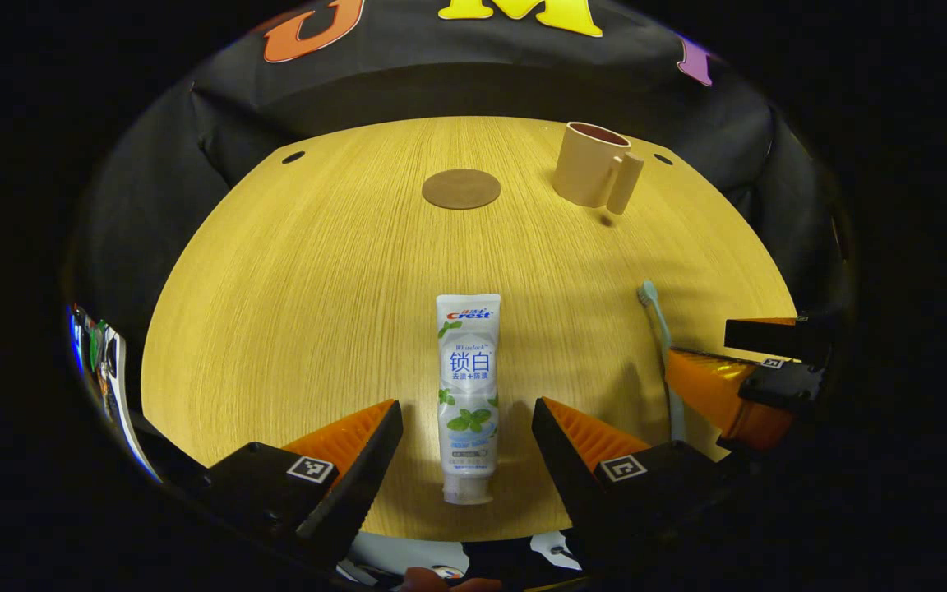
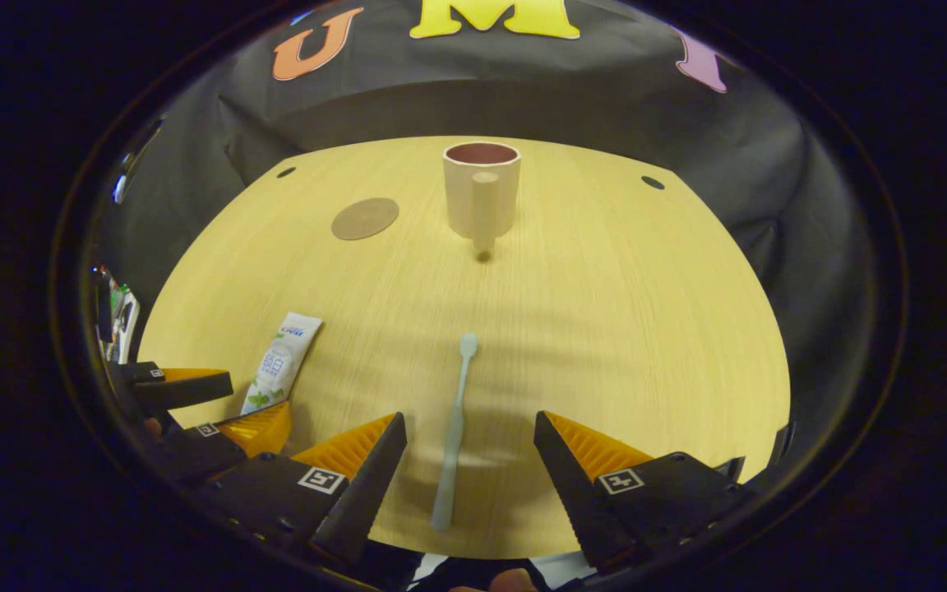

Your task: Put the toothbrush and toothpaste on the desktop into the cup, then pick up the cup and place it on the coaster on the desktop.

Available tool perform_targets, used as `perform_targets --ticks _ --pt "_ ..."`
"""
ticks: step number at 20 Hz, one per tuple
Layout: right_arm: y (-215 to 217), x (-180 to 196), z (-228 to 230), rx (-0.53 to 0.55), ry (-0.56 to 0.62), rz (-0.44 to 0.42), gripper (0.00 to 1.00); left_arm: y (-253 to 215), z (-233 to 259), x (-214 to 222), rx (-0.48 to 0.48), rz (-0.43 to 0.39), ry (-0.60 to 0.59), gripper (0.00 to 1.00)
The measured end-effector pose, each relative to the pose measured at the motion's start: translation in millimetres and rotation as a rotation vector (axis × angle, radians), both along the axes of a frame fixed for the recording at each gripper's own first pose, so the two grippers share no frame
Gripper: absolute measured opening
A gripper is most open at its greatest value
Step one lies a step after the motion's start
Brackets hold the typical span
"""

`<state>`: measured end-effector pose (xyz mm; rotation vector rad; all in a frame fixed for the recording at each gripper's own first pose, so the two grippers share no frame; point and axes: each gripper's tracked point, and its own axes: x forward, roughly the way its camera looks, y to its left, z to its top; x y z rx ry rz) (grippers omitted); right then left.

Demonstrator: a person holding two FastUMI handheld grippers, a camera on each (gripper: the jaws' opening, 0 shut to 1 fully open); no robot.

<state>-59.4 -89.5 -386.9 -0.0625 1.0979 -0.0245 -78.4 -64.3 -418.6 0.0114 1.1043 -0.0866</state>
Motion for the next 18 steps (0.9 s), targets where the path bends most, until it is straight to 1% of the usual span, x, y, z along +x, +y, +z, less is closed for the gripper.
perform_targets --ticks 3,4,5,8,9,10,11,12,13,15,16,18 --pt "1.4 3.6 -7.1 -0.001 0.02 -0.008 0.96 -0.6 -6.0 -0.6 -0.008 0.006 0.021 1.0" --pt "1.4 2.9 -9.6 -0.001 0.03 -0.009 0.98 -1.4 -6.9 -0.6 -0.008 0.006 0.026 1.0" --pt "1.4 5.4 -11.8 0.0 0.036 -0.013 0.96 -2.4 -7.3 -0.1 -0.008 0.005 0.03 1.0" --pt "1.9 9.3 -14.4 0.009 0.049 -0.022 0.95 -6.2 -5.8 4.2 -0.008 0.006 0.037 1.0" --pt "1.5 12.6 -15.9 0.011 0.051 -0.028 0.87 -7.6 -4.5 6.6 -0.005 0.007 0.037 1.0" --pt "0.9 14.7 -19.2 0.012 0.054 -0.036 0.83 -9.3 -3.1 9.2 -0.004 0.008 0.038 1.0" --pt "1.0 15.8 -22.3 0.015 0.059 -0.041 0.77 -11.5 -1.6 12.0 -0.004 0.009 0.039 1.0" --pt "1.5 15.9 -23.5 0.013 0.07 -0.046 0.73 -14.0 -0.2 14.7 -0.004 0.01 0.043 1.0" --pt "1.4 15.7 -26.2 0.013 0.077 -0.052 0.58 -16.8 1.5 17.6 -0.005 0.01 0.047 1.0" --pt "3.5 12.4 -32.5 0.025 0.104 -0.064 0.41 -23.0 6.3 24.9 -0.005 0.008 0.051 1.0" --pt "6.5 15.0 -32.5 0.043 0.096 -0.074 0.4 -26.3 9.4 29.5 -0.005 0.005 0.052 1.0" --pt "6.9 15.3 -33.1 0.045 0.102 -0.082 0.11 -33.2 15.7 40.0 -0.007 0.006 0.055 1.0"
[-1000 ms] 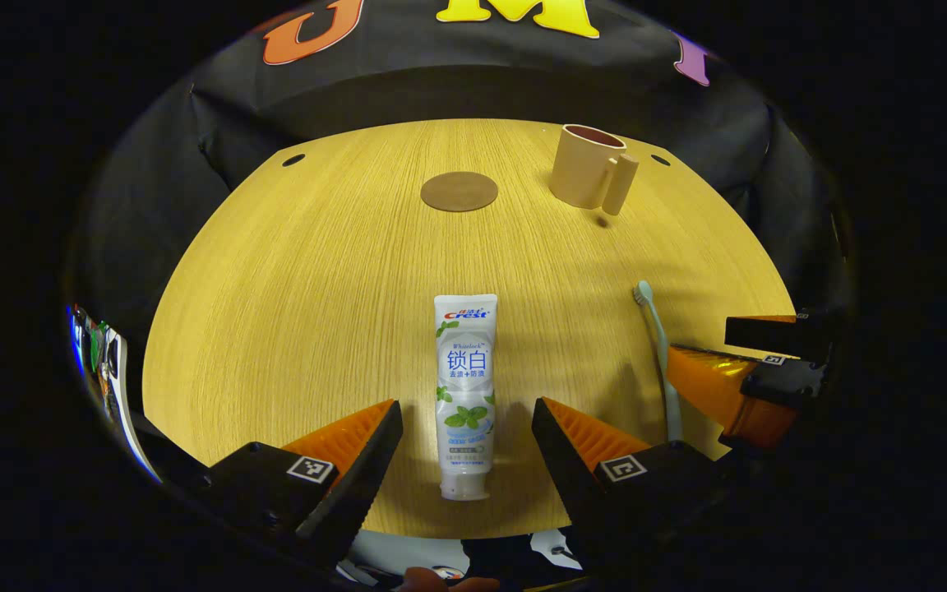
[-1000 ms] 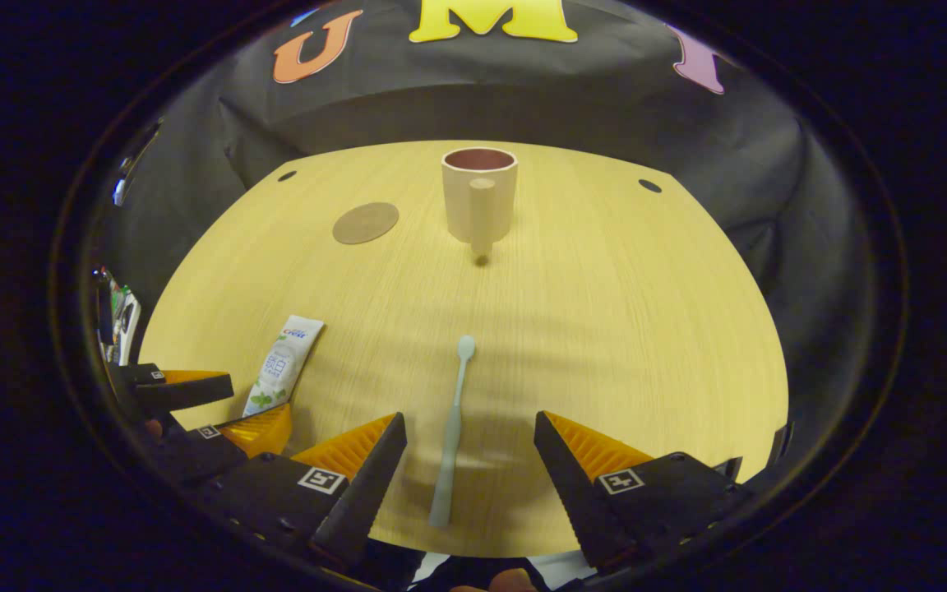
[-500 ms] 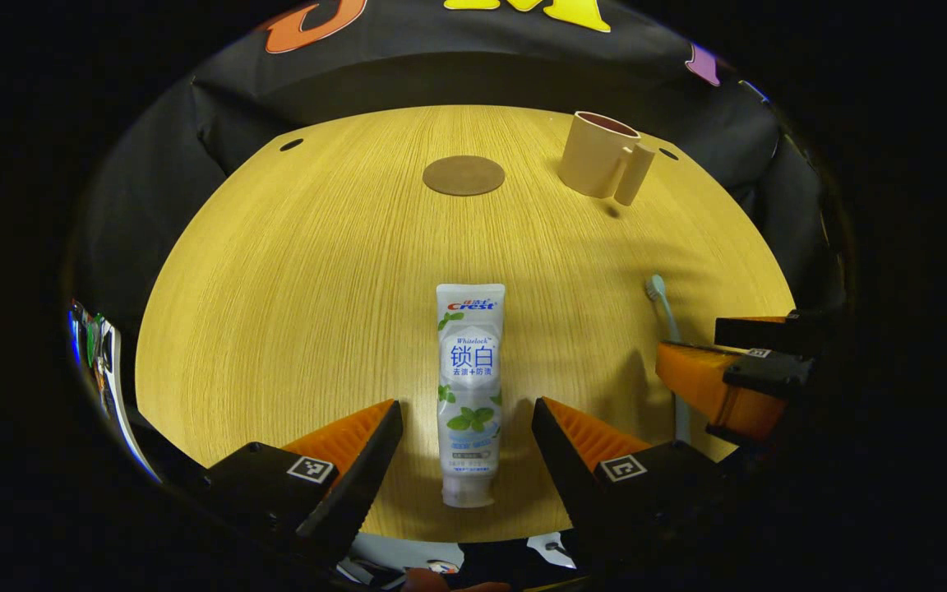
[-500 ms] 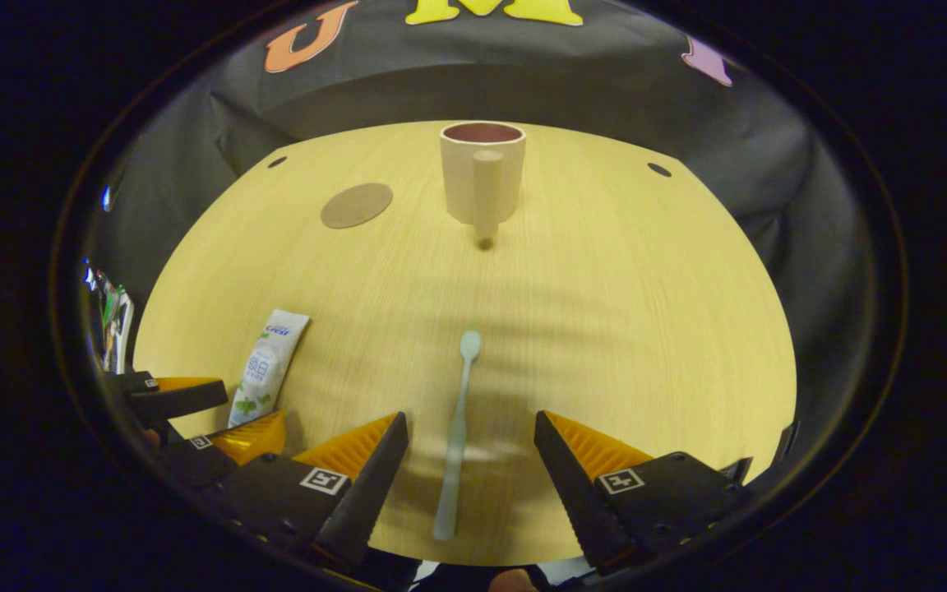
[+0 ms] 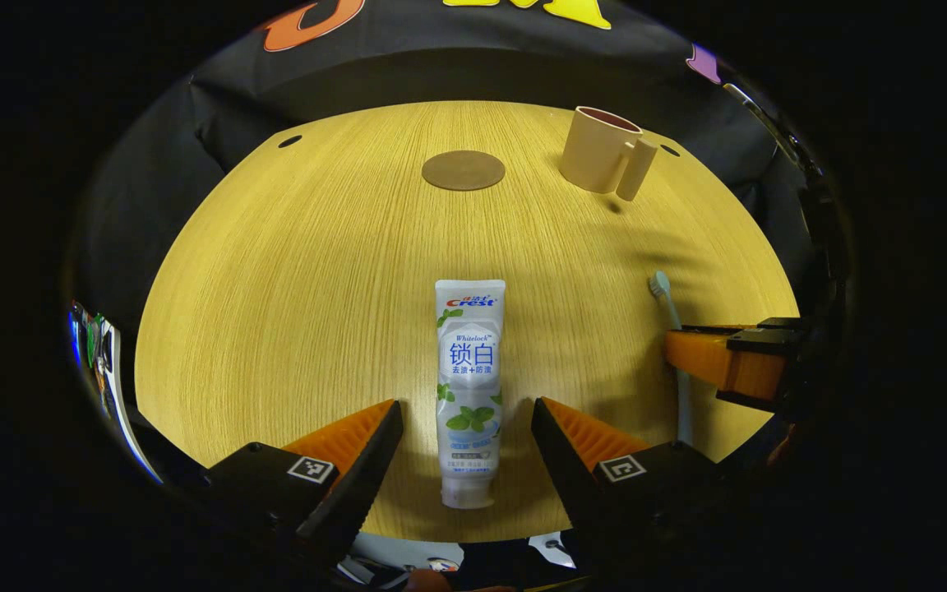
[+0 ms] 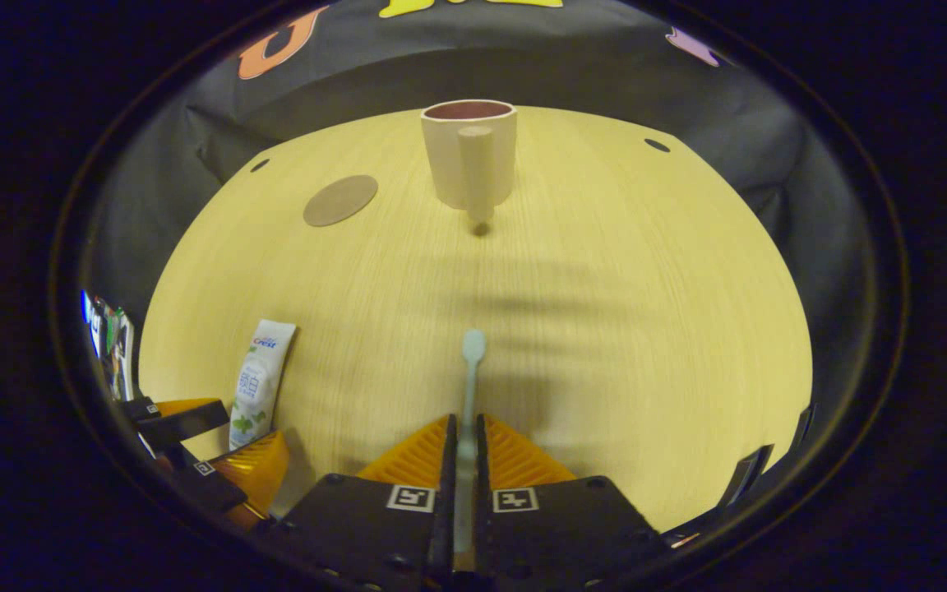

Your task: Put the toothbrush and toothpaste on the desktop into the cup, then pick up the cup and place it on the coaster on the desktop.

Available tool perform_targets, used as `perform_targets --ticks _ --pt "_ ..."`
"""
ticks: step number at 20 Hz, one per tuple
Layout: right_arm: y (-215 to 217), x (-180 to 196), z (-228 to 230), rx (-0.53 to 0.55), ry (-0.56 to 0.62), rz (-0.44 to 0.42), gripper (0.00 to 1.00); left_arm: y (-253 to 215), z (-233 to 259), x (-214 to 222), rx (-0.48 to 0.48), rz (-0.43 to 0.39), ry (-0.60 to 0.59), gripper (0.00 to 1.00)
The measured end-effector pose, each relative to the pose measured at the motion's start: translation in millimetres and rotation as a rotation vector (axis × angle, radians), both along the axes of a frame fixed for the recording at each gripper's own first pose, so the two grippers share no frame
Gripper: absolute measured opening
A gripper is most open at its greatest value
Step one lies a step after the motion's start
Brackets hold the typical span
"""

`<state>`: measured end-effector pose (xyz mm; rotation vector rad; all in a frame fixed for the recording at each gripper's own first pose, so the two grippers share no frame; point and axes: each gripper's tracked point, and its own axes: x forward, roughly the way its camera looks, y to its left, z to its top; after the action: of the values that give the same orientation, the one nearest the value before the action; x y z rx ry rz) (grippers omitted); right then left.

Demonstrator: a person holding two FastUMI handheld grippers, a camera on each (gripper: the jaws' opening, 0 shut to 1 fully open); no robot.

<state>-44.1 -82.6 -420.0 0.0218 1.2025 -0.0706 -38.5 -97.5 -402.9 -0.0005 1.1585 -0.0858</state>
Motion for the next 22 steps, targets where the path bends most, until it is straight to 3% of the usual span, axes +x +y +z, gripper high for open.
perform_targets --ticks 3,4,9,15,16,17,22 --pt "1.8 -1.1 -3.3 0.019 0.002 -0.011 0.13 -12.4 9.1 16.4 -0.004 0.004 0.015 1.0" --pt "2.1 -0.4 0.7 0.026 0.011 -0.013 0.04 -17.1 12.5 21.9 -0.007 0.006 0.02 0.99" --pt "1.9 0.3 0.7 0.038 0.013 -0.017 0.01 -39.4 38.2 60.5 0.004 0.013 0.019 0.92" --pt "4.6 0.6 10.0 0.049 -0.012 0.003 0.0 -72.8 79.7 122.0 0.006 0.024 0.011 0.7" --pt "4.9 1.1 12.7 0.046 -0.019 0.009 0.0 -79.9 86.6 132.4 0.005 0.026 0.01 0.64" --pt "4.1 2.4 15.1 0.041 -0.028 0.015 0.0 -86.9 95.9 144.7 0.006 0.033 0.012 0.53" --pt "2.7 4.0 30.3 0.04 -0.064 0.025 0.0 -127.4 145.9 202.9 -0.017 0.046 0.021 0.45"
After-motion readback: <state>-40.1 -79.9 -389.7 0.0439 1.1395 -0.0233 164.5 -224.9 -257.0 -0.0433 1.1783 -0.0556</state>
